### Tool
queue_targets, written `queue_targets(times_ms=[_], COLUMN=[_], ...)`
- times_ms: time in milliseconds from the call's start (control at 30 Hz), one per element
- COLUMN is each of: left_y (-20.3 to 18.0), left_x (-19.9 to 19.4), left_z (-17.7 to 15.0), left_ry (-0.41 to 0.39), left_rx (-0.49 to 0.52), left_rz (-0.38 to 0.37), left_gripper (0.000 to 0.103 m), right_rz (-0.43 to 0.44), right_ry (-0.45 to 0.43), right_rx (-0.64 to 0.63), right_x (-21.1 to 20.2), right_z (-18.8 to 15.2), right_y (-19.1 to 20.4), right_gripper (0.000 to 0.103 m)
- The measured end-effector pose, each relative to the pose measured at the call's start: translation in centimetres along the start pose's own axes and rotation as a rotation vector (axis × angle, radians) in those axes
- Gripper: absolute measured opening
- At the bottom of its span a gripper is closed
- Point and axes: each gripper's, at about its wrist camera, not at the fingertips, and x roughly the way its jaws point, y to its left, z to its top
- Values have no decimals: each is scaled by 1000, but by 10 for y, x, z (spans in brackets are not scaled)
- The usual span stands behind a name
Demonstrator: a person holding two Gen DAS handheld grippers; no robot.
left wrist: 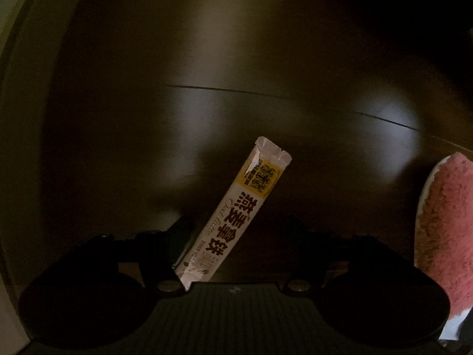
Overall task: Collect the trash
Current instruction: 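Lower the left tool and grasp the white snack stick, then carry the snack stick over the wastebasket and open the left tool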
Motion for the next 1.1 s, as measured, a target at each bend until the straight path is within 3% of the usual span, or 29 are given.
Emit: queue_targets(times_ms=[33,100,200,433,600,933,1100], left_y=[-4,-6,-9,0,4,7,7], left_x=[-3,-6,-8,-33,-70,-175,-233], left_z=[1,2,5,18,27,15,3], left_ry=[-1,-9,-6,-53,-116,-277,-348], left_rx=[3,6,0,-165,-222,-334,-379], left_rz=[15,32,67,34,28,8,20], left_gripper=[54,34,29,26,26,26,26], right_rz=[0,-4,-13,-34,-37,-3,-41], right_ry=[-2,-8,-14,-26,-33,-60,-72], right_rx=[1,-3,-13,-19,-20,-2,-44], right_x=[0,0,0,0,-2,-18,-29], right_z=[0,-1,-2,-3,-3,-3,-1], right_y=[0,1,3,6,6,24,54], right_gripper=[6,6,6,7,7,3,4])
